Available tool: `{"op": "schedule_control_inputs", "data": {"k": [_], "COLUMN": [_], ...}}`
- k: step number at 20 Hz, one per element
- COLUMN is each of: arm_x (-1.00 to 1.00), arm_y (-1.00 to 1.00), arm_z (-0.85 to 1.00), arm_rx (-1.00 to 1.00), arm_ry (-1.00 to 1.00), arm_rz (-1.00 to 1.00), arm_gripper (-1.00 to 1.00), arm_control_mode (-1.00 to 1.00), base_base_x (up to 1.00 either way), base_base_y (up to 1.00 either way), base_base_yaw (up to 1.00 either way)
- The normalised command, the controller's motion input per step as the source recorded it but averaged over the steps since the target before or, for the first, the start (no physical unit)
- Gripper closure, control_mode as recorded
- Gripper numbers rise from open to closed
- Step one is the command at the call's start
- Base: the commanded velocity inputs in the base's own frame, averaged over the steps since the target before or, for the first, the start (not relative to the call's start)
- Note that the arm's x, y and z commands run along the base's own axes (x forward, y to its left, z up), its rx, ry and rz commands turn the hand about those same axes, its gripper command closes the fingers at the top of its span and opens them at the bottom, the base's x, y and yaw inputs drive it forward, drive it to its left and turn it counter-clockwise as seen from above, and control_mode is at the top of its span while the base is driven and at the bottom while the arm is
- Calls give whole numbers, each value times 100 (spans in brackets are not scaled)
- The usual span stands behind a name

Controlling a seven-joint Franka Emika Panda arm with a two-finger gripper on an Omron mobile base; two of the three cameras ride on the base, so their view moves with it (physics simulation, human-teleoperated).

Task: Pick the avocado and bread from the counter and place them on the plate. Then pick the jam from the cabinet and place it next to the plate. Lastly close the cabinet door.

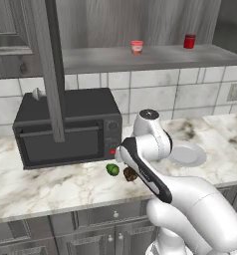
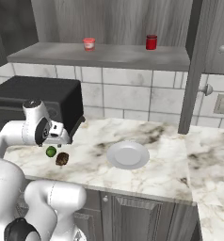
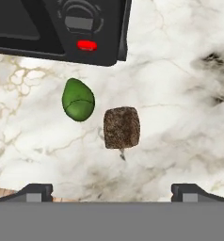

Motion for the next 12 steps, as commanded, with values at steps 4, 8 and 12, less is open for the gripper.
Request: {"op": "schedule_control_inputs", "data": {"k": [4,8,12], "arm_x": [2,7,13], "arm_y": [-3,-3,-3], "arm_z": [-26,-26,-23], "arm_rx": [-5,-5,-1], "arm_ry": [0,0,0], "arm_rz": [12,12,16], "arm_gripper": [-100,-100,-100], "arm_control_mode": [-100,-100,-100], "base_base_x": [0,0,0], "base_base_y": [0,0,0], "base_base_yaw": [0,0,0]}}
